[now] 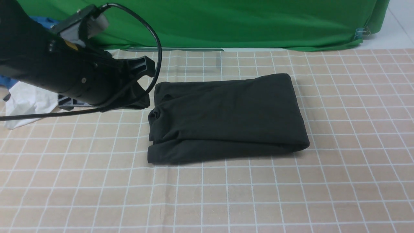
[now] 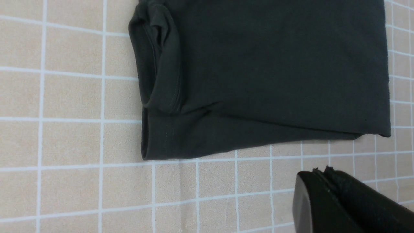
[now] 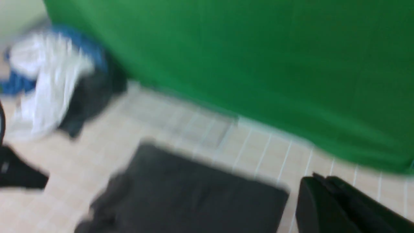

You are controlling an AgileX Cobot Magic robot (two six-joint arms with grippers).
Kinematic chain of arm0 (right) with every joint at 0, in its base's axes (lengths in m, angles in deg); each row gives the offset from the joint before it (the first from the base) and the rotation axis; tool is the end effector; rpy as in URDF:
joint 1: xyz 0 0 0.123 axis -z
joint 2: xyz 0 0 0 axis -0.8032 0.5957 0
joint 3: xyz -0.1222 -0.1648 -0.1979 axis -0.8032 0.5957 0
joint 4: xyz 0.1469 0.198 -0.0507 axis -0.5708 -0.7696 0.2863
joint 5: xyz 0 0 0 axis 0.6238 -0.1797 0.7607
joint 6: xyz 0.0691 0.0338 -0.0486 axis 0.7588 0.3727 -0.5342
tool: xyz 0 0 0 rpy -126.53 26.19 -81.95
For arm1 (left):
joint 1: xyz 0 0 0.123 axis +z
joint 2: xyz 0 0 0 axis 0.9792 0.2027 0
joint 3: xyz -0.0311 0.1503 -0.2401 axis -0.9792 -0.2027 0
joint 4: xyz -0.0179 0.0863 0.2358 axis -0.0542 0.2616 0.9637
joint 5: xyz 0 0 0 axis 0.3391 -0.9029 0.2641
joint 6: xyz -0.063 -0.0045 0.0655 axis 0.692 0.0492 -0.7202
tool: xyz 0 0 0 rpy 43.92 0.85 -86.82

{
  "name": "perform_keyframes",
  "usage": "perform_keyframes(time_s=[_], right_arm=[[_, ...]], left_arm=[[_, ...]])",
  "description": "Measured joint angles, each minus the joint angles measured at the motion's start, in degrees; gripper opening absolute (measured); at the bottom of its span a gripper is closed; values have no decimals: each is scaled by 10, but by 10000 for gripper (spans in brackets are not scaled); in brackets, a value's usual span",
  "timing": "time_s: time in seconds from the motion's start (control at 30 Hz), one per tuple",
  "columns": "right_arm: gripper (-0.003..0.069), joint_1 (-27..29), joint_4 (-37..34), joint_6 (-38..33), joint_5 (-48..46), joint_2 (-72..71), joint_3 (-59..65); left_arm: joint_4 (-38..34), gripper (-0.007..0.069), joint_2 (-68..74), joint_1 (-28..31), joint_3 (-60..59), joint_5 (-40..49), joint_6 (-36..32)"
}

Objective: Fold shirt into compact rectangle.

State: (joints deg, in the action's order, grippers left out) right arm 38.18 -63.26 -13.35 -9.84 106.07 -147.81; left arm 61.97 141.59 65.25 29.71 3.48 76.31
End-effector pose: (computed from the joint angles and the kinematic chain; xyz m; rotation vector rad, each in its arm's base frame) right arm 0.1634 0.0555 0.4801 -0.3142 1.7869 0.3027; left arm 0.2645 -0.0843 0.3307 -0.1192 2.5317 -0.5706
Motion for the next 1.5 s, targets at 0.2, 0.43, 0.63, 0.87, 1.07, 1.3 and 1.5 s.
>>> perform_keyframes(time_s=[0.2,0.43,0.63,0.87,1.07,1.3,1.5], right_arm=[[37,0,2,0,313,-194,219],[37,0,2,-37,610,-391,406],[65,0,2,-76,642,-440,419],[138,0,2,-80,646,-448,419],[144,0,2,-81,641,-448,419],[144,0,2,-82,638,-448,419],[144,0,2,-83,618,-448,419]], left_arm=[[5,13,-71,0,-4,19,0],[6,13,-238,0,-82,18,0],[14,13,-392,0,-198,-17,29],[23,13,-573,0,-353,-146,60],[21,13,-641,0,-390,-210,60],[-3,13,-651,0,-390,-177,61],[-8,13,-651,0,-390,-156,52]])
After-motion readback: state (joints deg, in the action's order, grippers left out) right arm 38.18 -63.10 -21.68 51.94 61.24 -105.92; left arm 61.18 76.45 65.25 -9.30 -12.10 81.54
